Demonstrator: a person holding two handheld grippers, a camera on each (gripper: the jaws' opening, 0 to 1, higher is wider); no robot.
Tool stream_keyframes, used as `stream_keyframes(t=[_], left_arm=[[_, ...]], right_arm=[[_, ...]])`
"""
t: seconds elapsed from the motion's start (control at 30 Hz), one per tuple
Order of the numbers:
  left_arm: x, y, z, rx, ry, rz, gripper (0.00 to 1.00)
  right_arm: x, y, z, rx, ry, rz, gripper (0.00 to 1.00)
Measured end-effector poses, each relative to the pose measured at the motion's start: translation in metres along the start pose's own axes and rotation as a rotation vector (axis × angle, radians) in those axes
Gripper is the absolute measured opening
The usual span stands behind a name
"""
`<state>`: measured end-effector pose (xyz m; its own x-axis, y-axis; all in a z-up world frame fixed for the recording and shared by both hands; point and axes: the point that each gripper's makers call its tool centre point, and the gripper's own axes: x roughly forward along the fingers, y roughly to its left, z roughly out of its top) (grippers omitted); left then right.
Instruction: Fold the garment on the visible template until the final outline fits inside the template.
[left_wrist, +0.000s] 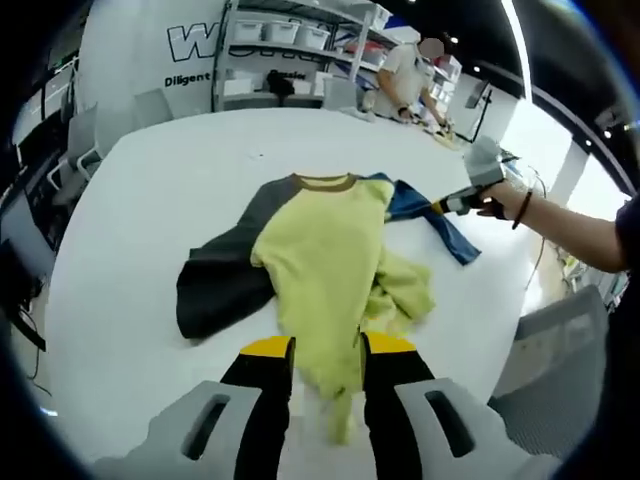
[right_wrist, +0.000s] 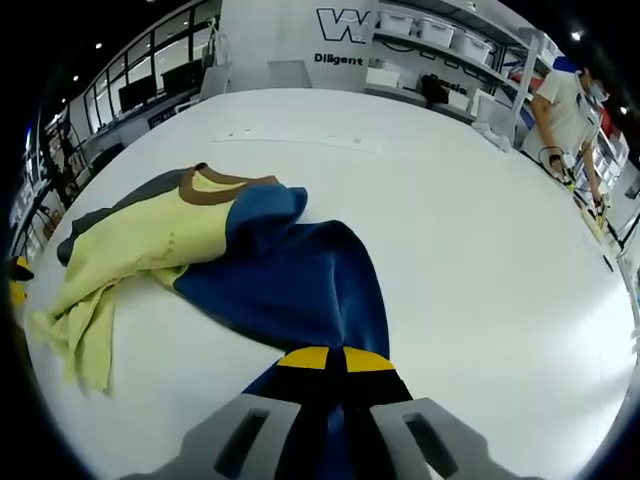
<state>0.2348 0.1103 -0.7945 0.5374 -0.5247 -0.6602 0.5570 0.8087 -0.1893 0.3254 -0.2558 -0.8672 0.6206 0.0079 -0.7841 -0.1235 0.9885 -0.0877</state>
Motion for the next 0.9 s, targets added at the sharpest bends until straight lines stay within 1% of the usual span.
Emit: stream_keyframes(t=[0.13, 0.17, 0.2, 0.33, 0.37, 0.4, 0.47, 0.53, 0.57, 0.63, 0.7, 0.73, 0.8, 0.83, 0.87, 0.9], left_arm=[[-0.001, 0.012, 0.01, 0.001, -0.013, 0.038, 0.44], [0.0, 0.025, 0.014, 0.008, 0.005, 0.081, 0.46], [0.001, 0.032, 0.022, 0.019, -0.022, 0.103, 0.48], [0.007, 0.051, 0.033, -0.005, -0.056, 0.134, 0.58], [0.012, 0.064, 0.035, -0.025, -0.061, 0.167, 0.58], [0.022, 0.086, 0.043, 0.04, -0.073, 0.243, 0.58], [0.025, 0.088, 0.044, 0.03, -0.074, 0.236, 0.57], [0.028, 0.089, 0.045, 0.021, -0.075, 0.23, 0.53], [0.031, 0.093, 0.047, 0.009, -0.089, 0.232, 0.52], [0.039, 0.098, 0.049, 0.015, -0.088, 0.232, 0.52], [0.05, 0.11, 0.046, 0.02, -0.069, 0.241, 0.52], [0.057, 0.119, 0.041, 0.042, -0.045, 0.262, 0.52], [0.061, 0.121, 0.036, 0.032, -0.023, 0.252, 0.49], [0.063, 0.121, 0.035, 0.027, -0.019, 0.246, 0.46], [0.066, 0.122, 0.031, 0.026, -0.003, 0.236, 0.43], [0.069, 0.125, 0.027, 0.004, 0.014, 0.238, 0.41]], right_arm=[[0.0, 0.0, 0.0, 0.004, -0.002, 0.001, 0.0], [-0.002, 0.002, -0.001, 0.009, -0.006, 0.002, 0.0], [-0.002, 0.002, -0.001, 0.015, -0.007, 0.003, 0.0], [-0.002, 0.001, -0.001, 0.02, -0.012, 0.006, 0.0], [-0.002, 0.001, 0.0, 0.02, -0.014, 0.008, 0.0], [-0.001, 0.002, 0.0, 0.017, -0.014, 0.011, 0.0], [-0.001, 0.002, 0.0, 0.016, -0.014, 0.011, 0.0], [-0.001, 0.002, 0.0, 0.015, -0.014, 0.011, 0.0], [-0.001, 0.002, 0.0, 0.014, -0.013, 0.011, 0.0], [-0.001, 0.001, 0.0, 0.011, -0.013, 0.011, 0.0], [0.0, 0.0, 0.0, 0.01, -0.016, 0.012, 0.0], [0.001, 0.0, 0.0, 0.01, -0.017, 0.013, 0.0], [0.001, 0.0, 0.001, 0.014, -0.018, 0.014, 0.0], [0.001, 0.0, 0.001, 0.011, -0.018, 0.016, 0.0], [0.001, 0.0, 0.001, 0.009, -0.018, 0.016, 0.0], [0.001, 0.0, 0.0, 0.008, -0.018, 0.017, 0.0]])
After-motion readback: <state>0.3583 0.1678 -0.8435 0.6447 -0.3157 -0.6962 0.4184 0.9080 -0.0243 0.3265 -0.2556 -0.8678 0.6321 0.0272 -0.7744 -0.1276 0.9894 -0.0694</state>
